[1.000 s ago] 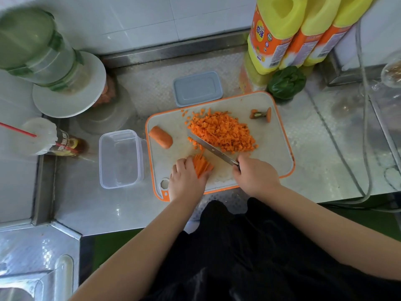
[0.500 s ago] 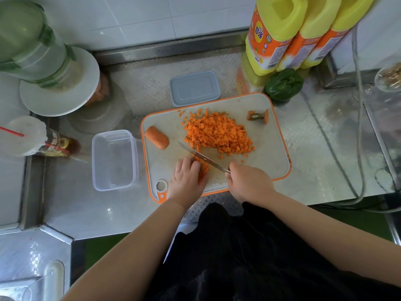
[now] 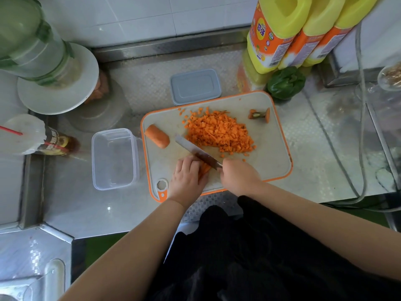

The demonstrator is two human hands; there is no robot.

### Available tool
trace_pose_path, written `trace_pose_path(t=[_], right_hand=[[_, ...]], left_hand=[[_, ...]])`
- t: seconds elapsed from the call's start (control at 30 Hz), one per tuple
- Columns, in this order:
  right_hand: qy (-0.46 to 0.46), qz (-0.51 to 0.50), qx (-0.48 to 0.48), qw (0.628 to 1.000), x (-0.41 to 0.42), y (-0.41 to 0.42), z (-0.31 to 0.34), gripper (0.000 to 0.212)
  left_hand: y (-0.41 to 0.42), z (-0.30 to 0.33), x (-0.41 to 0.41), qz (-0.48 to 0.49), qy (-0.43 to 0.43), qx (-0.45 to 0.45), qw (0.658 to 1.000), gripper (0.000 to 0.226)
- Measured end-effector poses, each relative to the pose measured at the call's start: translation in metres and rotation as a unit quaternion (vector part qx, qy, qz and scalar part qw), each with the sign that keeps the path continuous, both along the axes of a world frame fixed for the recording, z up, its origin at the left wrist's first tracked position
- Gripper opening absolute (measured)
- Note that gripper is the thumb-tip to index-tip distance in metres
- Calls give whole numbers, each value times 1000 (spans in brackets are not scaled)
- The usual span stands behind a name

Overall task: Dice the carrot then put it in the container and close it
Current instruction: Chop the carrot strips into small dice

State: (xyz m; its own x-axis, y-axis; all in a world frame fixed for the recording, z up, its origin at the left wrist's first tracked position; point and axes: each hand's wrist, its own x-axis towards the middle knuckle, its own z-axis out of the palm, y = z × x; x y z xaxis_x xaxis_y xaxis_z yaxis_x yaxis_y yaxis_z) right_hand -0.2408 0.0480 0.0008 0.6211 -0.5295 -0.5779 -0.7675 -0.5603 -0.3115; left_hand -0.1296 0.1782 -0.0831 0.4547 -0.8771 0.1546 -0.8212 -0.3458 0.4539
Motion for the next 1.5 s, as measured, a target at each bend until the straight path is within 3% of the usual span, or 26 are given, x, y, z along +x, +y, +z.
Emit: trace_pose_path(t=[0.3,0.53,0.7,0.83,1.03,1.2,1.4,1.5], right_hand=[[-9,27,-20,999,-18,8,15,20],[25,58,-49,997,-19,14,20,5],[74,55,-47,995,-3,13,15,19],[39,47,-31,998,-4,14,3,11],[-3,-47,58,997,-2,-5,1,30],[-3,-24,17,1000,-14,3,14,25],[0,20,-18,1000,-23,14,21,22],[1,34,-41,999,-21,14,23,25]], left_hand=[[3,8,-5,10,-31,15,999,28],[1,0,0,11,25,5,1000,30],[1,-3,3,5,54,-16,998,29],[2,-4,2,1,51,-22,998,27],[2,-4,1,-14,-35,-16,999,26],[9,7,-1,-14,-83,4,996,29],[12,7,0,50,27,49,997,41],[11,8,4,33,49,45,997,38]])
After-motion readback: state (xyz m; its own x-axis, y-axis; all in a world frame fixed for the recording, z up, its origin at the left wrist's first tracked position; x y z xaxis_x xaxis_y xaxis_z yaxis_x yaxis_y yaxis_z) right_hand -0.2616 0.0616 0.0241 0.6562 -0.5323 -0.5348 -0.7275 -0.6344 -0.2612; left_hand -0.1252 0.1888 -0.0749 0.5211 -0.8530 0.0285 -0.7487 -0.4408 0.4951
